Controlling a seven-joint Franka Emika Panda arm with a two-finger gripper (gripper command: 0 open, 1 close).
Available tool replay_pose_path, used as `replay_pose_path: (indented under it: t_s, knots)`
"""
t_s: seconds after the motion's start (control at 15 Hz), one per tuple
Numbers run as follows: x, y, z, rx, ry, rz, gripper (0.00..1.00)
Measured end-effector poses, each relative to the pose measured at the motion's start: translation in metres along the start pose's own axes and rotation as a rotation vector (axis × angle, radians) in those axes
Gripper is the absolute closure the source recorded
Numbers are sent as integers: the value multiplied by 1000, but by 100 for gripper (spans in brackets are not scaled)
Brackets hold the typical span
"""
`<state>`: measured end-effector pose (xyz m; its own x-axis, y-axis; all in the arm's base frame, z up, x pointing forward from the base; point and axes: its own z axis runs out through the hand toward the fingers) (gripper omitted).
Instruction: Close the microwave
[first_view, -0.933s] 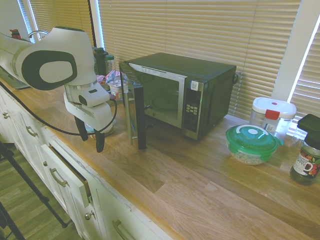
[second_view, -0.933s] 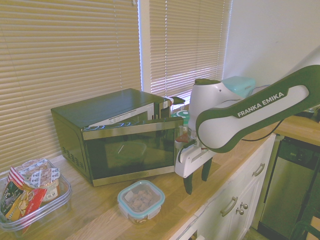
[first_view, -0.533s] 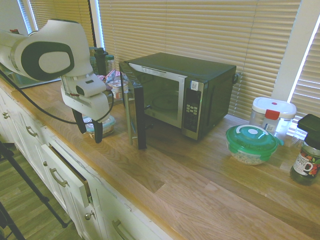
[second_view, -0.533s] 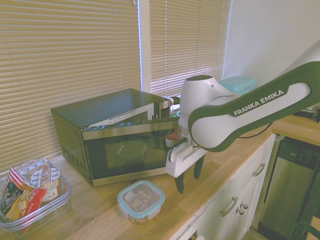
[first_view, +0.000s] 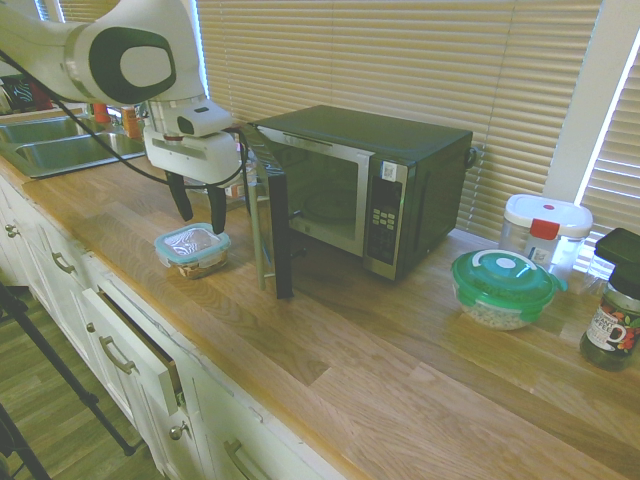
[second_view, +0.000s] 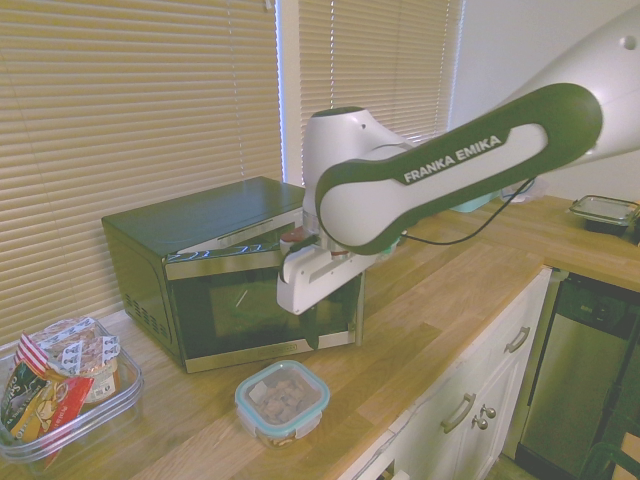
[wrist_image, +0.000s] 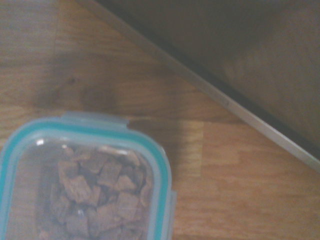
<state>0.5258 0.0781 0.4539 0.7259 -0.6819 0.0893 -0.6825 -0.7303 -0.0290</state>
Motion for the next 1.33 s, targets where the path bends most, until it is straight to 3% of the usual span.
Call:
replay_pose_path:
  t_s: [0.93,1.33]
  knots:
    - [162,-75,-17,13,13,74,0]
    - [191,-84,-17,-25,-67,54,0]
